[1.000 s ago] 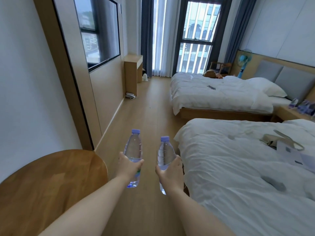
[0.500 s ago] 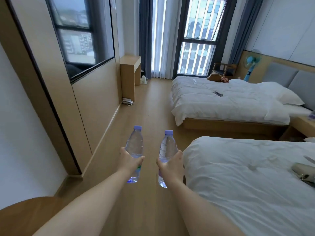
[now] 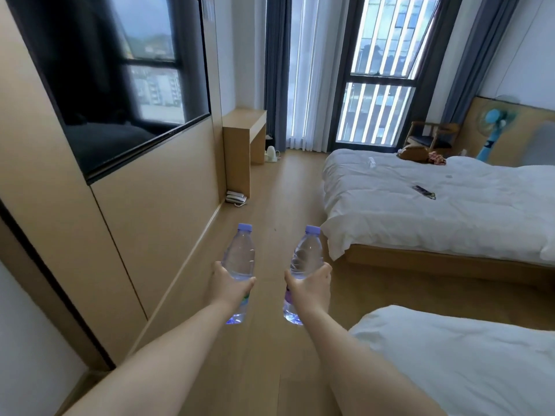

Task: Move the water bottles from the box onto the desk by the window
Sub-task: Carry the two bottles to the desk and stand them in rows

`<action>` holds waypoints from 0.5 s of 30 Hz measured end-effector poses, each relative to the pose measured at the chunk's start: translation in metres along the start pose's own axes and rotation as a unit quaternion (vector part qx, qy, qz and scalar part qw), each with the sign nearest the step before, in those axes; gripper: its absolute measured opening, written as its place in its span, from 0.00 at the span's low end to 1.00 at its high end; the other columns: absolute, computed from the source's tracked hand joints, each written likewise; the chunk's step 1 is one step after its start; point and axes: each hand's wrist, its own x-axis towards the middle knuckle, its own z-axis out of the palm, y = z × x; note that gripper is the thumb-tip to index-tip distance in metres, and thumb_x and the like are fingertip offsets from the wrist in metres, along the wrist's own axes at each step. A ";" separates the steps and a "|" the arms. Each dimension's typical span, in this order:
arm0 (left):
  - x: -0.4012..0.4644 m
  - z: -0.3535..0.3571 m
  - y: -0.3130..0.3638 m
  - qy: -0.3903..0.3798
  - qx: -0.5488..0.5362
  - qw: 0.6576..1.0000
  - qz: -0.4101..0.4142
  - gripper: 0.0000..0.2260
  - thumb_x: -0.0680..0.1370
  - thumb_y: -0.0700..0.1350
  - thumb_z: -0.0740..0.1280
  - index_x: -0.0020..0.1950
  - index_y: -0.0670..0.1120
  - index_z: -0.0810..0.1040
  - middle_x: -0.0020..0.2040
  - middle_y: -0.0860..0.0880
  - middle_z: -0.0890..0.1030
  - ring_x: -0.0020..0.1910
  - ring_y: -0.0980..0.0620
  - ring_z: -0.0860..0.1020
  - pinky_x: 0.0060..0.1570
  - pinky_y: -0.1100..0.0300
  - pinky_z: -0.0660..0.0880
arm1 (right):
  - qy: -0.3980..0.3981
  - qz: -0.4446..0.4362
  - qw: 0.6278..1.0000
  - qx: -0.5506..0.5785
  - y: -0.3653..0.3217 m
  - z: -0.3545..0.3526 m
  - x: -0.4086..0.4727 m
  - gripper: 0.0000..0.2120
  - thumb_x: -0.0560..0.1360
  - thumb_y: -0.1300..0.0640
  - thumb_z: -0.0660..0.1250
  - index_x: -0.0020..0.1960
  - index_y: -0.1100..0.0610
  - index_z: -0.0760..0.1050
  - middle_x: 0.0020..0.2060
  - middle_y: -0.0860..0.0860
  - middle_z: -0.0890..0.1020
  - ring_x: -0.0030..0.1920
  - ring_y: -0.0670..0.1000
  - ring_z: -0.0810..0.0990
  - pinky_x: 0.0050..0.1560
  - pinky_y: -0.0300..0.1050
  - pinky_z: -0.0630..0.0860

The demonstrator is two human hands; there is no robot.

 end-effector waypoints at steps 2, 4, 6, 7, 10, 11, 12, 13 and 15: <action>0.041 0.016 0.021 0.025 0.006 1.000 0.001 0.29 0.64 0.46 0.78 0.58 0.41 0.66 0.50 0.46 0.77 0.45 0.45 0.78 0.51 0.52 0.76 | -0.005 0.005 1.000 -0.007 -0.014 0.005 0.046 0.32 0.71 0.50 0.73 0.67 0.61 0.61 0.61 0.54 0.70 0.47 0.51 0.71 0.46 0.43 0.67; 0.078 0.033 0.037 0.039 0.022 0.999 -0.005 0.30 0.66 0.46 0.78 0.60 0.41 0.65 0.50 0.47 0.76 0.45 0.46 0.76 0.48 0.56 0.72 | -0.007 0.003 1.000 -0.006 -0.023 0.014 0.085 0.32 0.72 0.50 0.73 0.67 0.61 0.61 0.62 0.54 0.70 0.48 0.50 0.70 0.46 0.43 0.67; 0.118 0.052 0.051 0.045 0.028 0.999 -0.011 0.33 0.66 0.48 0.78 0.62 0.40 0.65 0.51 0.46 0.76 0.47 0.45 0.76 0.49 0.56 0.72 | -0.007 -0.009 1.000 -0.001 -0.029 0.026 0.125 0.34 0.70 0.49 0.74 0.67 0.60 0.61 0.62 0.54 0.71 0.50 0.52 0.74 0.47 0.44 0.69; 0.141 0.063 0.055 0.043 0.022 0.999 -0.017 0.34 0.65 0.50 0.78 0.62 0.40 0.65 0.53 0.45 0.77 0.49 0.44 0.77 0.51 0.53 0.74 | -0.006 -0.012 1.000 -0.002 -0.032 0.033 0.146 0.35 0.70 0.48 0.74 0.68 0.60 0.61 0.63 0.55 0.71 0.53 0.54 0.75 0.47 0.44 0.69; 0.210 0.095 0.062 0.029 0.035 0.999 -0.021 0.34 0.65 0.52 0.78 0.62 0.40 0.65 0.54 0.43 0.78 0.52 0.43 0.78 0.53 0.51 0.75 | -0.007 -0.005 1.000 -0.017 -0.038 0.062 0.213 0.35 0.70 0.49 0.75 0.68 0.60 0.62 0.64 0.55 0.71 0.57 0.56 0.77 0.49 0.44 0.71; 0.235 0.104 0.065 0.021 0.042 0.999 -0.017 0.33 0.65 0.52 0.78 0.61 0.40 0.65 0.54 0.44 0.77 0.52 0.43 0.78 0.52 0.53 0.74 | -0.008 -0.005 1.000 -0.022 -0.041 0.073 0.237 0.35 0.70 0.49 0.75 0.68 0.60 0.62 0.63 0.56 0.71 0.57 0.56 0.77 0.50 0.45 0.72; 0.260 0.113 0.068 0.013 0.050 0.999 -0.011 0.32 0.66 0.51 0.77 0.60 0.41 0.65 0.52 0.45 0.77 0.52 0.44 0.78 0.50 0.55 0.73 | -0.008 -0.007 1.000 -0.026 -0.045 0.085 0.262 0.35 0.69 0.49 0.75 0.68 0.60 0.62 0.63 0.56 0.71 0.57 0.56 0.77 0.51 0.45 0.73; 0.287 0.120 0.073 0.007 0.057 0.998 -0.007 0.31 0.66 0.51 0.77 0.59 0.42 0.64 0.51 0.47 0.76 0.51 0.44 0.78 0.49 0.56 0.72 | -0.008 -0.010 1.000 -0.028 -0.050 0.097 0.287 0.36 0.69 0.49 0.76 0.67 0.61 0.62 0.63 0.56 0.72 0.58 0.56 0.76 0.52 0.45 0.73; 0.343 0.133 0.081 0.008 0.070 0.997 -0.006 0.29 0.66 0.51 0.76 0.58 0.44 0.64 0.48 0.49 0.75 0.50 0.44 0.79 0.47 0.57 0.72 | -0.010 -0.016 0.999 -0.031 -0.063 0.122 0.336 0.36 0.68 0.49 0.76 0.68 0.62 0.62 0.63 0.57 0.72 0.59 0.56 0.76 0.54 0.44 0.71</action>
